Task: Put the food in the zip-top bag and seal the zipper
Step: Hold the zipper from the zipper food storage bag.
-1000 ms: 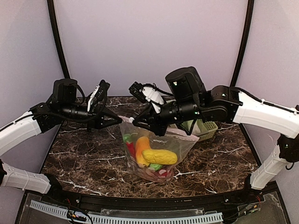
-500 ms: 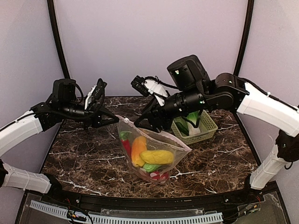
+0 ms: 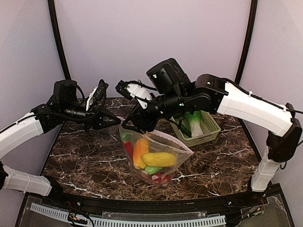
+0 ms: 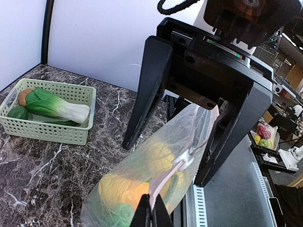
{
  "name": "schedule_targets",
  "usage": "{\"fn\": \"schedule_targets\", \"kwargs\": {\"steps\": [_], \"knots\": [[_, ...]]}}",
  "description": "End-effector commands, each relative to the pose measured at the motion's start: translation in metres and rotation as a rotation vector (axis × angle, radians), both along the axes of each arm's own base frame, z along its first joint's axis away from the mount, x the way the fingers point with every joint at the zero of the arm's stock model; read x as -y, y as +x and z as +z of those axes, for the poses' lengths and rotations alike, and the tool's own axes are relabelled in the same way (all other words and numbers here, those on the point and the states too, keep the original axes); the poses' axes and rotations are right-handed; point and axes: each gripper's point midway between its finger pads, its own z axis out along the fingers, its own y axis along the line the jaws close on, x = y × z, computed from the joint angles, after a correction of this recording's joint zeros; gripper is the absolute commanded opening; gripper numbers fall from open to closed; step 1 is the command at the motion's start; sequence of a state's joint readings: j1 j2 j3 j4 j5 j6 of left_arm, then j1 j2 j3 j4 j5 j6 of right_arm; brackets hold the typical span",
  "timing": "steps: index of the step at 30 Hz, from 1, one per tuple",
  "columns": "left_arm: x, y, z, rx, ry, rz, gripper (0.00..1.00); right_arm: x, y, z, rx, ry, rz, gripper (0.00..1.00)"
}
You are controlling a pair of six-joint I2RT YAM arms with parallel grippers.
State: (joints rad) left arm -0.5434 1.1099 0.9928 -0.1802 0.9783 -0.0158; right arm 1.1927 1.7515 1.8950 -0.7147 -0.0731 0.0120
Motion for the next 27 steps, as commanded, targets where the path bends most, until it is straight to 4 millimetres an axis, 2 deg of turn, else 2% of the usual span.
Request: {"fn": "schedule_targets", "kwargs": {"steps": [1,4,7,13,15,16,17,18,20,23,26,27], "knots": [[0.000,-0.001,0.004,0.016,-0.015,-0.002,0.01,-0.002,0.007,0.008,0.047,0.000,-0.042,0.53],[0.000,-0.001,0.005,0.018,-0.014,0.002,0.01,-0.003,0.006,0.005,0.043,-0.009,-0.040,0.39],[0.000,0.000,0.004,0.020,-0.012,0.007,0.01,-0.001,0.005,0.006,0.041,-0.011,-0.039,0.32],[0.000,-0.003,0.005,0.015,-0.019,-0.011,0.02,0.001,-0.002,0.006,0.026,0.002,-0.015,0.09],[0.001,-0.005,0.005,0.011,-0.027,-0.023,0.23,0.001,-0.004,0.008,0.019,0.015,-0.007,0.06],[0.001,-0.006,0.005,0.004,-0.028,-0.029,0.39,0.001,-0.006,0.008,0.016,0.022,0.000,0.05],[0.002,-0.006,0.006,0.008,-0.036,-0.034,0.45,0.001,-0.007,0.009,0.012,0.030,0.006,0.04],[0.002,-0.007,0.005,0.000,-0.039,-0.042,0.58,0.001,-0.008,0.009,0.009,0.035,0.010,0.03],[0.005,-0.008,0.006,-0.001,-0.048,-0.052,0.67,0.001,-0.011,0.010,0.004,0.046,0.022,0.02],[0.008,-0.009,0.007,-0.007,-0.053,-0.066,0.68,0.002,-0.012,0.011,-0.005,0.055,0.028,0.01],[0.011,-0.011,0.005,-0.019,-0.055,-0.088,0.51,0.003,-0.011,0.012,-0.006,0.061,0.025,0.01],[0.012,-0.012,0.005,-0.020,-0.055,-0.092,0.49,0.004,-0.012,0.012,-0.008,0.063,0.026,0.01]]}}
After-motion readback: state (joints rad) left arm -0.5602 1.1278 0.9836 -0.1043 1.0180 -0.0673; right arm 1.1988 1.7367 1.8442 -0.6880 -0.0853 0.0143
